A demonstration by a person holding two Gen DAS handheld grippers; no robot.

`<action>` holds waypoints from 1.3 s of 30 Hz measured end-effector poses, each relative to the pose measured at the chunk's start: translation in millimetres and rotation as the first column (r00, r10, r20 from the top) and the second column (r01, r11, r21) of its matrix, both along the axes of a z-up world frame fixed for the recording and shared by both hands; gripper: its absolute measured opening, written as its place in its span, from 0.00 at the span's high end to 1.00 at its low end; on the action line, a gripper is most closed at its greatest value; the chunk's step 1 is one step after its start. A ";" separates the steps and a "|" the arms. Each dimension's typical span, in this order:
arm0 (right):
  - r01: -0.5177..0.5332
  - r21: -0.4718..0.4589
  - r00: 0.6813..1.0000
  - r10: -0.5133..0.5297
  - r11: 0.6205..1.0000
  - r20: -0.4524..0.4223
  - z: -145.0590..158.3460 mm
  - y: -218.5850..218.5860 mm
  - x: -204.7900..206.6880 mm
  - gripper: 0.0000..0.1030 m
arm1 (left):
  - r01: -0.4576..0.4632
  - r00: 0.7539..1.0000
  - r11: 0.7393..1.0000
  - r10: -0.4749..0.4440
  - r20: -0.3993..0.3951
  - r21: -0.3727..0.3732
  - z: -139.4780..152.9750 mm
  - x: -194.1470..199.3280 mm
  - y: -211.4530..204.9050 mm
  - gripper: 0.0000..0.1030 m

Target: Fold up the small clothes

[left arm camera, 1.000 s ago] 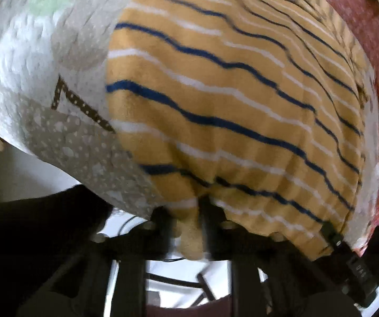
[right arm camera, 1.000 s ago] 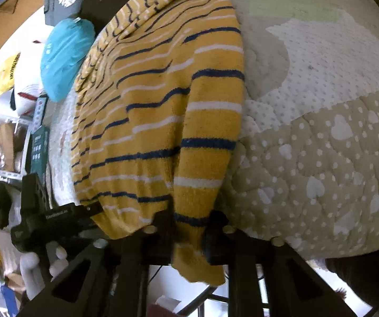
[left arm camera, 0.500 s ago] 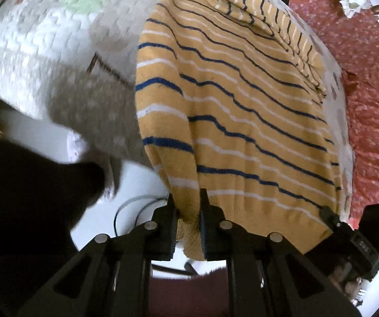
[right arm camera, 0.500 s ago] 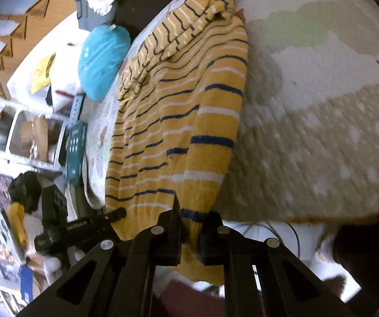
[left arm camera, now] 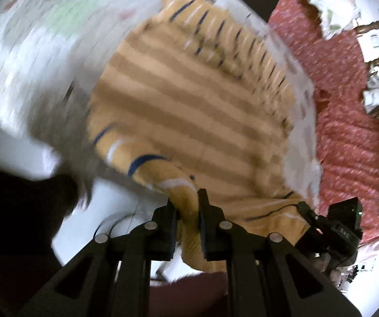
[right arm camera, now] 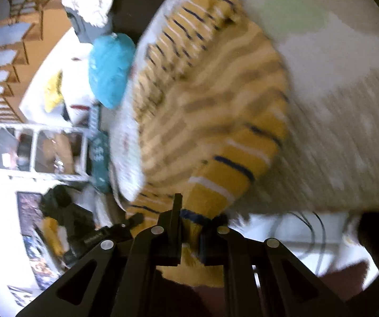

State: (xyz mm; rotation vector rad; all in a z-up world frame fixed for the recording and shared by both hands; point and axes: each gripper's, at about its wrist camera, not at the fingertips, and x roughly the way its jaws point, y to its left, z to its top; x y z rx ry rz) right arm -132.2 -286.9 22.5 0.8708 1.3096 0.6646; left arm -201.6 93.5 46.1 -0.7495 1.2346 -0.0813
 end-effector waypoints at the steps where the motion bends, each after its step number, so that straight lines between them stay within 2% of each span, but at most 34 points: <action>1: 0.010 0.008 1.000 -0.010 1.000 0.009 5.9 2.8 12.7 0.91 | -0.002 1.000 1.000 0.002 0.018 0.002 6.9 18.7 4.1 0.87; 3: 0.040 0.006 0.998 -0.040 0.999 0.039 19.5 10.4 43.4 0.91 | -0.015 0.999 1.000 0.014 0.052 0.014 20.6 64.3 14.7 0.87; 6: 0.100 -0.012 0.991 -0.099 0.995 0.088 33.2 25.1 99.2 0.91 | -0.046 0.995 0.998 0.043 0.086 0.031 22.3 131.3 29.6 0.87; 10: 0.215 -0.012 0.975 -0.214 0.976 0.064 18.5 41.3 189.7 0.86 | -0.116 0.992 0.990 0.111 0.068 0.080 4.1 226.9 55.6 0.86; 11: 0.248 -0.027 0.968 -0.247 0.968 0.049 12.8 40.4 202.1 0.83 | -0.138 0.990 0.989 0.135 0.047 0.059 -3.2 242.3 63.4 0.85; 13: 0.314 -0.047 0.949 -0.314 0.948 0.001 0.6 35.6 225.0 0.79 | -0.158 0.987 0.987 0.159 0.026 -0.021 -14.0 258.3 73.9 0.84; 15: 0.332 -0.023 0.943 -0.332 0.943 -0.027 -3.2 34.3 233.8 0.72 | -0.131 0.990 0.991 0.132 0.044 -0.028 -13.5 263.8 77.0 0.82; 18: 0.292 -0.059 0.955 -0.289 0.954 0.062 13.1 38.5 236.8 0.61 | -0.066 0.995 0.997 0.064 0.070 0.028 -10.8 270.2 74.5 0.80; 21: 0.266 -0.072 0.958 -0.255 0.961 0.135 27.2 38.3 240.4 0.54 | -0.073 0.994 0.997 0.072 0.080 0.011 -12.9 280.0 82.0 0.79; 23: 0.279 -0.040 0.954 -0.272 0.960 0.127 27.1 39.1 248.3 0.51 | -0.096 0.991 0.995 0.099 0.093 -0.034 -11.9 290.6 89.9 0.77; 24: 0.298 -0.012 0.950 -0.295 0.955 0.106 25.1 35.9 250.8 0.47 | -0.103 0.989 0.992 0.110 0.098 -0.074 -11.8 294.3 93.8 0.74; 25: 0.322 0.022 0.944 -0.323 0.946 0.073 19.7 33.9 253.9 0.39 | -0.117 0.986 0.986 0.130 0.100 -0.121 -12.0 297.7 97.4 0.72; 26: 0.355 0.069 0.934 -0.357 0.933 0.029 13.6 31.0 257.1 0.35 | -0.130 0.984 0.979 0.147 0.100 -0.159 -12.1 300.3 99.5 0.66; 27: 0.390 0.119 0.920 -0.390 0.913 -0.022 5.7 26.2 260.3 0.33 | -0.144 0.981 0.970 0.165 0.099 -0.195 -12.2 302.6 101.5 0.60; 28: 0.421 0.159 0.907 -0.414 0.893 -0.074 -3.3 21.3 263.9 0.33 | -0.162 0.977 0.961 0.188 0.103 -0.226 -11.2 303.6 104.2 0.57; 30: 0.479 0.180 0.877 -0.459 0.859 -0.139 -15.7 11.3 266.7 0.33 | -0.178 0.971 0.953 0.211 0.116 -0.245 -7.2 306.5 108.6 0.53; 32: 0.516 0.159 0.855 -0.495 0.842 -0.153 -19.5 3.9 269.0 0.33 | -0.187 0.969 0.957 0.216 0.118 -0.220 -2.2 307.5 111.1 0.52; 34: 0.503 0.123 0.864 -0.492 0.856 -0.108 -13.2 1.0 270.1 0.33 | -0.175 0.974 0.973 0.194 0.117 -0.151 2.4 303.0 111.1 0.52; 37: 0.417 -0.010 0.908 -0.415 0.909 0.062 13.6 6.0 265.9 0.33 | -0.108 0.988 0.994 0.106 0.112 0.018 6.2 288.4 98.6 0.52; 39: 0.319 -0.125 0.937 -0.293 0.939 0.190 32.8 23.7 261.5 0.39 | -0.055 0.990 0.995 0.043 0.133 0.089 4.9 276.9 85.9 0.52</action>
